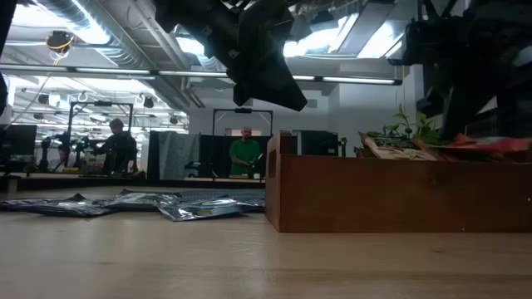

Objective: Pick & Place Tea
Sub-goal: Put the orange tea bag into the right section of the wooden organizer

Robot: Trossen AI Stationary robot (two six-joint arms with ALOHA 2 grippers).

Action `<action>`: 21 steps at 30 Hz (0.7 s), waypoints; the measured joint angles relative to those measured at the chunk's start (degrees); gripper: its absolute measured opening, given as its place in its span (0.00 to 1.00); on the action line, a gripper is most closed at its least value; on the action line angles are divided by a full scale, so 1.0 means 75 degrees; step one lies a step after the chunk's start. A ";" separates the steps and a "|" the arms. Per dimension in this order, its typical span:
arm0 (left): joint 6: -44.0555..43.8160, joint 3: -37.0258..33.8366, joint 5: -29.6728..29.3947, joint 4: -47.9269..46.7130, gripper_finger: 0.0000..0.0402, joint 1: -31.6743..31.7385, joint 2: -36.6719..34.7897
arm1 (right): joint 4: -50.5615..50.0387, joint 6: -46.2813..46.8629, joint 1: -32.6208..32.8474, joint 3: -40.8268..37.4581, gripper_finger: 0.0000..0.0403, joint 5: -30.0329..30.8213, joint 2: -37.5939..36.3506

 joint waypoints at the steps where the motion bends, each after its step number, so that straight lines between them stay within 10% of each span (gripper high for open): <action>1: 0.0000 0.0000 -0.0004 0.0041 0.09 -0.0004 0.0000 | 0.0001 0.0185 0.0086 -0.0050 0.01 0.0071 0.0000; 21: 0.0149 0.0000 0.0052 0.0592 0.10 -0.0007 0.0000 | 0.0156 0.2412 0.1176 -0.0145 0.01 0.1039 0.0000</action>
